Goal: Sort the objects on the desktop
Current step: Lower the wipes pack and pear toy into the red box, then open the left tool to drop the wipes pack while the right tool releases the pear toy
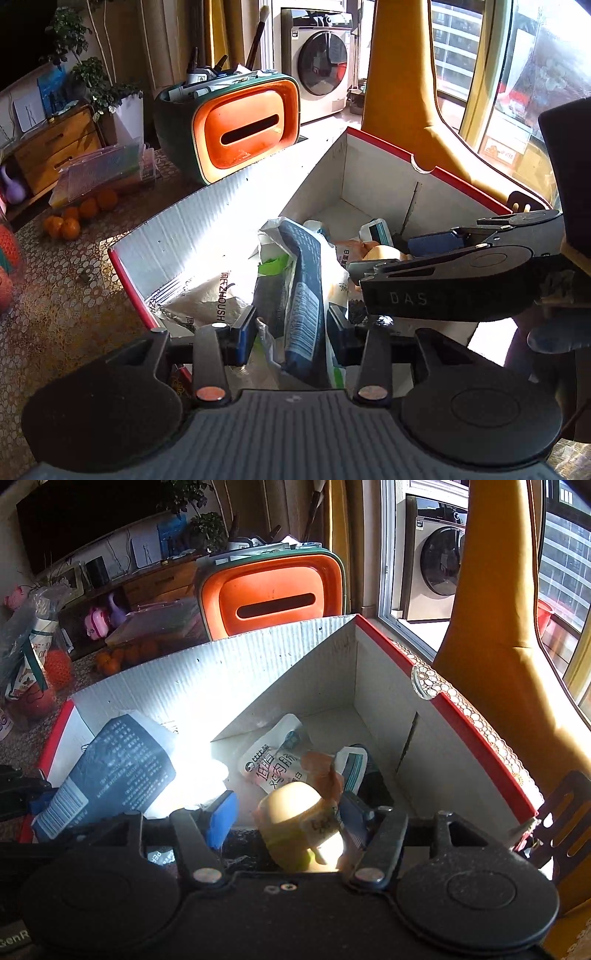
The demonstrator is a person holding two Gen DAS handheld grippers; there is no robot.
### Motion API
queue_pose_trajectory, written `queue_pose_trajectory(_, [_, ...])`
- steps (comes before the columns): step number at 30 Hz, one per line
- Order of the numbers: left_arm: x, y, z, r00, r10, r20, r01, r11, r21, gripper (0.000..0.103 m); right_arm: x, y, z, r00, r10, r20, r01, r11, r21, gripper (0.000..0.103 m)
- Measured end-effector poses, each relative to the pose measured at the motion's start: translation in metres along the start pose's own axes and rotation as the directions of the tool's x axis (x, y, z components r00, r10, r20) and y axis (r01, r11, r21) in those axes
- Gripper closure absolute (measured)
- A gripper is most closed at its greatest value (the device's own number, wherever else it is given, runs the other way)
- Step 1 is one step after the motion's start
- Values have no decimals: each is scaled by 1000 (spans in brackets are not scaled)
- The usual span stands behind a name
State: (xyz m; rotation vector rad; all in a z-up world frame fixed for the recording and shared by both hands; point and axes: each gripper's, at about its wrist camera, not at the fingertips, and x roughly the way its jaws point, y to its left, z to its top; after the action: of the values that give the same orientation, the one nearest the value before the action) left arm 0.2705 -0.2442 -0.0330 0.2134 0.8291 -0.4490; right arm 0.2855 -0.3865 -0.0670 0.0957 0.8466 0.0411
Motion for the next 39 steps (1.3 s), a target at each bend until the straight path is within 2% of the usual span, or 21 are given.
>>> queue_pose_trajectory(2, [-5,0,-2,1000,-15,22,15,1000,-7,42,-3,0,1,1000,-1,7,1,1000,-1,40])
queue_pose_trajectory(9, [-24,0,-7,998,-37,55,37,999,-3,36,-17,-1,2,1000,-1,28,0,1000,10,39])
queue_pose_trajectory(23, [-75,9,-21,990,-45,134,51,998,-41,35,-77,4,-6,993,60,102,-58,998,-19,34])
queue_pose_trajectory(33, [-112,15,-33,977,-36,209,54,995,-82,35,-128,15,-26,970,157,187,-148,987,-60,33])
queue_pose_trajectory(39, [-126,20,-44,972,-31,231,54,994,-95,35,-146,27,-40,956,186,225,-165,980,-110,33])
